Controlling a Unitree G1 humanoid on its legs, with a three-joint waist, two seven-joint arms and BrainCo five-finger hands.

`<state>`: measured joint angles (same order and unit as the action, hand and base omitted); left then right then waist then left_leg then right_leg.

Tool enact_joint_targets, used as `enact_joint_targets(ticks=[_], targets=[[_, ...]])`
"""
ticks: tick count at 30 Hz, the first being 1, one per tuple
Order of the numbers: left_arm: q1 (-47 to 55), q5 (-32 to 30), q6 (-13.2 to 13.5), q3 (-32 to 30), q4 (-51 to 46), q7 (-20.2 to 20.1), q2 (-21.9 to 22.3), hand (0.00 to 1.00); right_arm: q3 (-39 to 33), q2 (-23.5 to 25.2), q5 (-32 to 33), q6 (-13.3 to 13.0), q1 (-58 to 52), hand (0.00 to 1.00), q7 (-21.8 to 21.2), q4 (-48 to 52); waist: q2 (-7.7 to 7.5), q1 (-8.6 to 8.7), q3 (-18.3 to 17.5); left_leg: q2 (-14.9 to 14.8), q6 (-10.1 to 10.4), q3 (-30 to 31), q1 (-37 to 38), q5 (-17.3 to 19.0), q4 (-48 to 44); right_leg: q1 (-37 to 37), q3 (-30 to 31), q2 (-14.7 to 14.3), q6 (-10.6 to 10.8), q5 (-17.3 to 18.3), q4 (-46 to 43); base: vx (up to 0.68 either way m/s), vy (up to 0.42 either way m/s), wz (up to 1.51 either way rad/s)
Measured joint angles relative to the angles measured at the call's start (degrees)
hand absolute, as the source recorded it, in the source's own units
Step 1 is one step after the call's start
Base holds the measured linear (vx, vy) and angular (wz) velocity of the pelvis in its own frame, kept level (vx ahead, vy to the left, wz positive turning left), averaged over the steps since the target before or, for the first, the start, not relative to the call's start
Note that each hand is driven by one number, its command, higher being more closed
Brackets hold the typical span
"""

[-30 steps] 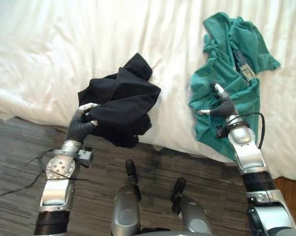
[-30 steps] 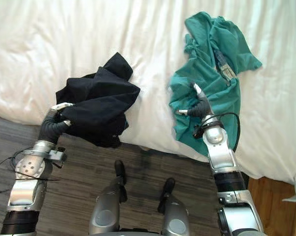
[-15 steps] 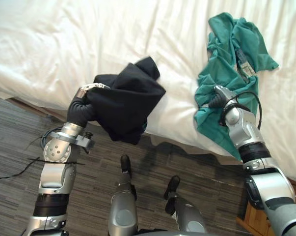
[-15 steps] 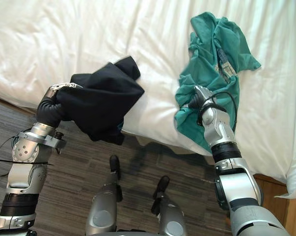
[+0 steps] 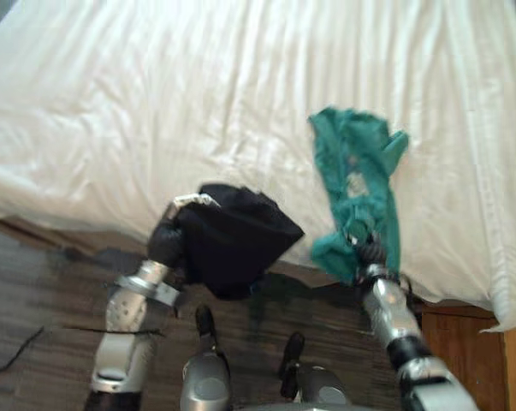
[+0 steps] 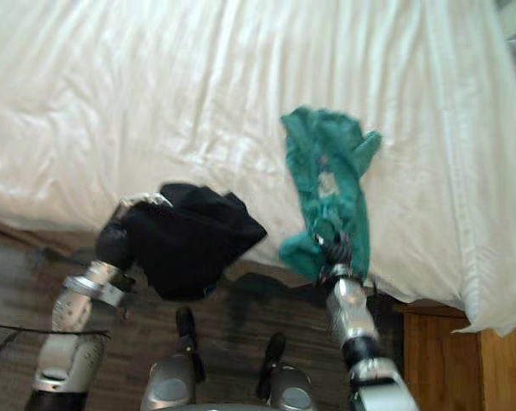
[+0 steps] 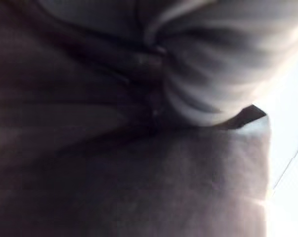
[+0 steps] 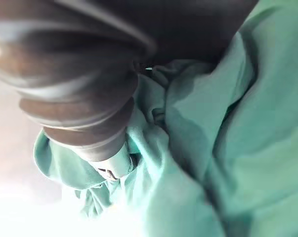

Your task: Tidy the bed and pick cloth on bed and put in laundry

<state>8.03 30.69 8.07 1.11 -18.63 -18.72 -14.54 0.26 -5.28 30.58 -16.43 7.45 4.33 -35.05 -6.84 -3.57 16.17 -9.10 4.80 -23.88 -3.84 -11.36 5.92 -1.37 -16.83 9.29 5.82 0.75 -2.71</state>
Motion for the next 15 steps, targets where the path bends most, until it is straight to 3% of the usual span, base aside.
enact_joint_targets(ticks=[4,8,11,12,13,15], targets=[[4.37,-0.07,3.26,1.76,0.04,-0.01,4.55,1.00,-3.25,2.85,10.16,-3.49,-8.53,1.00,-3.72,0.59,4.29,1.58,-3.81,-0.12,0.15,-0.87,0.86,0.71,0.06,0.23,0.70,-0.02,-0.31,0.51,0.13,-0.04,0.026,-0.14],[8.06,0.07,7.07,1.74,1.63,0.20,6.72,1.00,-6.50,3.27,18.82,-4.61,-12.39,1.00,-8.76,4.73,8.05,2.62,-7.93,-0.26,0.36,-1.47,2.30,0.90,0.07,1.86,0.69,-0.20,0.00,0.25,1.89,-0.05,0.015,-0.03],[7.86,-1.08,8.70,3.18,8.85,4.09,7.34,1.00,-6.42,4.71,22.19,-5.83,-15.24,1.00,-12.85,8.92,8.61,2.74,-11.17,-0.52,0.21,-1.83,3.13,0.80,0.07,3.11,0.69,-0.58,0.40,-0.52,3.28,0.02,-0.014,-0.04],[7.40,-1.50,8.73,3.38,11.31,5.16,7.54,1.00,-6.27,5.16,22.46,-5.96,-15.88,1.00,-13.59,9.90,8.52,2.72,-11.54,-0.59,0.16,-2.04,3.45,0.76,0.07,3.42,0.77,-0.65,0.26,-0.80,3.47,0.02,-0.027,-0.18],[6.05,-2.41,8.61,3.84,18.88,8.83,8.10,1.00,-5.60,6.75,23.55,-6.12,-17.09,1.00,-16.61,12.47,8.02,2.95,-12.17,-0.92,0.26,-2.83,4.36,0.83,0.08,4.25,1.33,-1.00,0.12,-1.43,4.17,0.01,-0.027,-0.21],[5.81,-2.41,8.58,3.78,21.97,10.43,8.53,1.00,-5.15,7.43,24.50,-6.13,-17.72,1.00,-17.92,13.96,7.70,3.10,-12.62,-1.05,0.29,-3.06,4.35,0.86,0.08,4.28,1.49,-1.17,0.12,-1.76,4.54,0.00,-0.020,-0.13]])
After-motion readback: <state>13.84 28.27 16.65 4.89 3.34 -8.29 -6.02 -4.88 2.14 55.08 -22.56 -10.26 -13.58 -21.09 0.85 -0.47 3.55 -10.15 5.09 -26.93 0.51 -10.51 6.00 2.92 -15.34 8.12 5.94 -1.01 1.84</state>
